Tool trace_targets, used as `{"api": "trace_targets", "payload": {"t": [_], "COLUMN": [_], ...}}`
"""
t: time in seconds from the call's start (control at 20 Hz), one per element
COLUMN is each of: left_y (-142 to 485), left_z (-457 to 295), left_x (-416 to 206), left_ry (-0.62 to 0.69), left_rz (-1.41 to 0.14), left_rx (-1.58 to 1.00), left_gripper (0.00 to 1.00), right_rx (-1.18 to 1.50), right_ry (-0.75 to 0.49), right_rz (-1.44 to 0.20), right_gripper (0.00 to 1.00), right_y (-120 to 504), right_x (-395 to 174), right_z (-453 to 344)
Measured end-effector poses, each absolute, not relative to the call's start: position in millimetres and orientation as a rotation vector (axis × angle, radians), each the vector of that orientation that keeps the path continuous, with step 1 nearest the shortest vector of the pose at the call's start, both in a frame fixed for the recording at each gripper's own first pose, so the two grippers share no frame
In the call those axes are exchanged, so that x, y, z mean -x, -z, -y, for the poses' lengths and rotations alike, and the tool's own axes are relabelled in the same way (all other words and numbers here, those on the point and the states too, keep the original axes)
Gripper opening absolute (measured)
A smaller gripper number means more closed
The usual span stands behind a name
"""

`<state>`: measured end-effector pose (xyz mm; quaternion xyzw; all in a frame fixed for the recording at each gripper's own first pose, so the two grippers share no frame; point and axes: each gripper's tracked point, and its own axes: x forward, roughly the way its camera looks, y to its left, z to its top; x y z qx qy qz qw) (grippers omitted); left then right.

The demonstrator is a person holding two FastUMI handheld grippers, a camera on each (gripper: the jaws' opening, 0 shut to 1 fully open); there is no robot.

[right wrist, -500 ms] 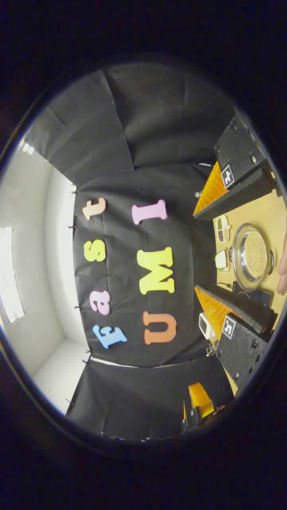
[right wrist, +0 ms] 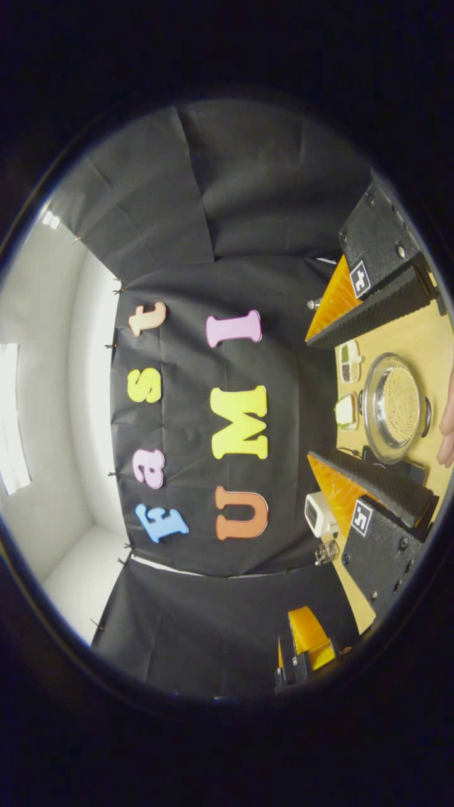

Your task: First push the handle of the pot to place it horizontally, then grasp the pot with both hands and set it on the induction cooktop.

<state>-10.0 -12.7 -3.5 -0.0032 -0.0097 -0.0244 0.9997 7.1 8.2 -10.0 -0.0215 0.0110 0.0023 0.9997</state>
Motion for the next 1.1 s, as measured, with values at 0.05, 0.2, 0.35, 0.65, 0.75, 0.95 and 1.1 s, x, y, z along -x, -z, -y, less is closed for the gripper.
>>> {"api": "trace_targets", "payload": {"t": [0.05, 0.2, 0.35, 0.65, 0.75, 0.95, 1.1], "left_y": [2.4, 4.0, 5.1, -3.8, -4.6, -11.0, -11.0], "left_z": [13.4, 12.3, 10.7, 18.5, 22.2, 25.7, 23.4], "left_x": [9.5, 8.5, 9.2, 20.1, 24.1, 31.7, 34.7], "left_ry": [0.051, 0.046, 0.036, 0.052, 0.058, 0.083, 0.076], "left_rz": [0.021, 0.018, 0.016, 0.051, 0.056, 0.07, 0.077], "left_rx": [0.009, 0.0, 0.001, 0.006, 0.002, 0.002, 0.0], "left_gripper": [0.95, 0.95, 0.95, 0.95, 0.95, 0.95, 0.95], "right_rx": [0.045, 0.037, 0.024, 0.02, 0.026, 0.016, 0.031], "right_ry": [-0.004, -0.03, -0.044, -0.034, -0.044, -0.051, -0.084], "right_rz": [-0.021, -0.016, -0.022, -0.071, -0.082, -0.138, -0.189], "right_gripper": [0.96, 0.96, 0.96, 0.96, 0.91, 0.72, 0.58], "right_y": [9.6, 11.9, 15.2, 31.4, 39.4, 64.0, 83.4], "right_x": [-8.0, -9.8, -13.0, -19.6, -21.6, -26.5, -30.8], "right_z": [-8.1, -13.3, -12.3, -3.4, -4.4, -10.0, -24.6]}}
